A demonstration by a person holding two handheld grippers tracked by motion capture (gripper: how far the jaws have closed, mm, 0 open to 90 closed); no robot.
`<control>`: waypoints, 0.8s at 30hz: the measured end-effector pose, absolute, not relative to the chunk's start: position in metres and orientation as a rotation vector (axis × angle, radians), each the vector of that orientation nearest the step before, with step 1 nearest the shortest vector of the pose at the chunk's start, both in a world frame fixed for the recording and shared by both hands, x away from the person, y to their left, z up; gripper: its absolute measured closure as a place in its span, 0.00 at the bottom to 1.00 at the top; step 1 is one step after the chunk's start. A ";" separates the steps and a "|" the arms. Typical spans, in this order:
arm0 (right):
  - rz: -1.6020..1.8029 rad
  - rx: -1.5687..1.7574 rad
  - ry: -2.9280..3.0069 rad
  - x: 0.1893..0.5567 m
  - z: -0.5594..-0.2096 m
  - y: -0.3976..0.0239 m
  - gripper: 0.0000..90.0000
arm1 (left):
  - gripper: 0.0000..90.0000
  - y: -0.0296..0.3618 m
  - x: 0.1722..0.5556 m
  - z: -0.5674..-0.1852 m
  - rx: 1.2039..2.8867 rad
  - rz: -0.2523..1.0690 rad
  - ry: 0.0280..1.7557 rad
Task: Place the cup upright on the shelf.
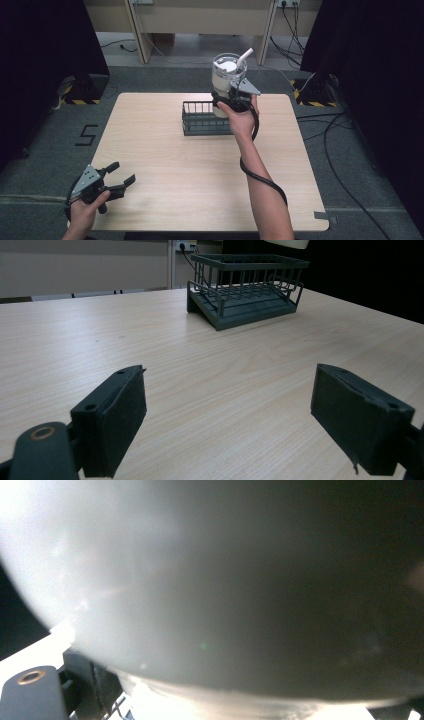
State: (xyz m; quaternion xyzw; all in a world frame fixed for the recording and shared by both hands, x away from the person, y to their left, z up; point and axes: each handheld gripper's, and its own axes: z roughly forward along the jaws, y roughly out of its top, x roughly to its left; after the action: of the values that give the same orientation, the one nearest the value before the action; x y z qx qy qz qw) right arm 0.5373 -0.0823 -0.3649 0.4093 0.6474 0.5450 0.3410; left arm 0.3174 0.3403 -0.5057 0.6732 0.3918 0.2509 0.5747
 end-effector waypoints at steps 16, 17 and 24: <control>1.409 1.085 1.703 0.553 -0.371 -0.071 0.13 | 0.16 0.341 0.318 -0.506 1.575 0.586 0.921; 1.410 1.087 1.703 0.554 -0.372 -0.070 0.13 | 0.16 0.341 0.318 -0.506 1.575 0.586 0.920; 1.411 1.097 1.705 0.559 -0.377 -0.065 0.13 | 0.16 0.340 0.318 -0.506 1.576 0.584 0.918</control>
State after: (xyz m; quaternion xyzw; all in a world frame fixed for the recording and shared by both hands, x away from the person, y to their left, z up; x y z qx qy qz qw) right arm 0.5587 -0.0650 -0.3768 0.4193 0.6518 0.5393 0.3293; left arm 0.3178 0.3405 -0.5060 0.6729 0.3920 0.2496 0.5755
